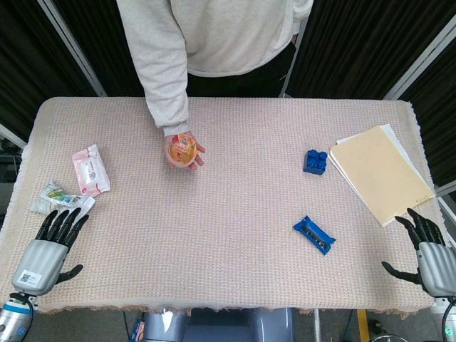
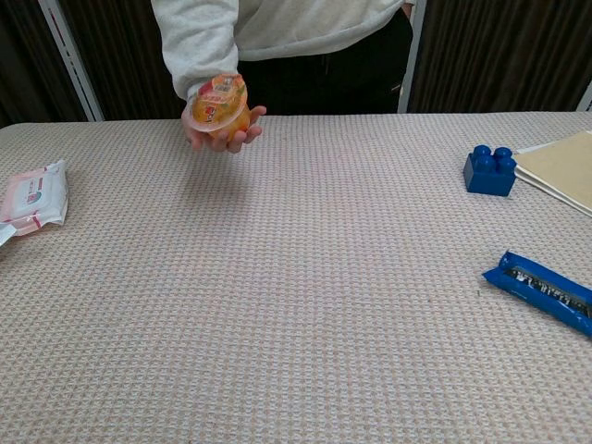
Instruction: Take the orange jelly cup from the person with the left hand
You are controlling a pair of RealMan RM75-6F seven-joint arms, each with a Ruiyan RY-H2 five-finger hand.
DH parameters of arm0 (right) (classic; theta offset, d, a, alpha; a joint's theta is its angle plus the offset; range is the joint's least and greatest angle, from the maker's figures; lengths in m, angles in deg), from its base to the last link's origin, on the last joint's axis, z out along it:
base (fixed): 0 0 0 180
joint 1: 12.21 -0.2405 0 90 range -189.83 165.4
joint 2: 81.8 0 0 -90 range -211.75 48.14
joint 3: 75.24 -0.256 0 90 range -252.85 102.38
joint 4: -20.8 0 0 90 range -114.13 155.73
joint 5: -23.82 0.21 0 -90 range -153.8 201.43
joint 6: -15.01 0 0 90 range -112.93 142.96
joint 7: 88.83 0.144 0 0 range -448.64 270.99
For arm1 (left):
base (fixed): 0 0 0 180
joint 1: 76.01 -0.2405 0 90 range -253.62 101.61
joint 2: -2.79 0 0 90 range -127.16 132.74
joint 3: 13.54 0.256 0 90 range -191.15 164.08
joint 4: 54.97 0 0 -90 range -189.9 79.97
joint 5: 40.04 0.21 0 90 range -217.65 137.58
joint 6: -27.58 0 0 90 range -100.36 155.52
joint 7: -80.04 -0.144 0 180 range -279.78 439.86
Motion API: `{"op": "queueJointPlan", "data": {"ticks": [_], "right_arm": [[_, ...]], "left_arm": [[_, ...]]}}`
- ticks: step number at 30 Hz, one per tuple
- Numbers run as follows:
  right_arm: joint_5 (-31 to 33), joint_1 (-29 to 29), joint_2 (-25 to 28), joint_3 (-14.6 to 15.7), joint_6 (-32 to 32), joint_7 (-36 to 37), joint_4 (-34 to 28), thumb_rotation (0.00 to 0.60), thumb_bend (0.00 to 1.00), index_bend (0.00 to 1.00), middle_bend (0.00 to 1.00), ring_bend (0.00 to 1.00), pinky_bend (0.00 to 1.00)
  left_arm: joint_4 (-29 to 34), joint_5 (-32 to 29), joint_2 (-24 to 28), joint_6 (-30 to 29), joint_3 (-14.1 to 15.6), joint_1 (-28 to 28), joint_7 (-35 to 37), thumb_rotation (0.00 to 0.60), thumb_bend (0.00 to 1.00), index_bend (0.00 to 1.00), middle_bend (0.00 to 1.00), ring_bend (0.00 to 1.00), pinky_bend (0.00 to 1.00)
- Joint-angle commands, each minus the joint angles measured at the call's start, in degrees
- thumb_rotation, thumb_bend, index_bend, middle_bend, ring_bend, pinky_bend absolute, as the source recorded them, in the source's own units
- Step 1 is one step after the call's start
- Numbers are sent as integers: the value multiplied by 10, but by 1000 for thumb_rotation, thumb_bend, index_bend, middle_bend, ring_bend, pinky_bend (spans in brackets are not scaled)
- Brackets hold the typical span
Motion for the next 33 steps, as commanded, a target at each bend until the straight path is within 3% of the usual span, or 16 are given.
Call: {"op": "queueJointPlan", "data": {"ticks": [1,11,18,23,25,33], "right_arm": [[0,0,0,0,0,0,0,600,74,142,0,0,0],[-1,-2,-1,0,-2,0,-1,600,74,142,0,0,0],[-1,-4,-2,0,-6,-3,-2,600,74,142,0,0,0],[0,-6,-2,0,-10,0,-3,600,74,142,0,0,0],[-1,-6,-2,1,-11,2,-3,600,74,142,0,0,0],[2,-6,3,1,-13,15,-2,600,74,142,0,0,0]], "left_arm": [[0,1,0,1,-1,-1,0,600,101,0,0,0,0],[12,1,7,14,-7,4,-4,600,101,0,0,0,0],[97,-65,44,100,-55,62,-76,600,102,0,0,0,0],[159,-212,52,200,-118,139,-161,600,100,0,0,0,0],[164,-301,41,237,-149,185,-208,600,102,0,0,0,0],[130,-553,-38,242,-205,325,-374,600,102,0,0,0,0]]}}
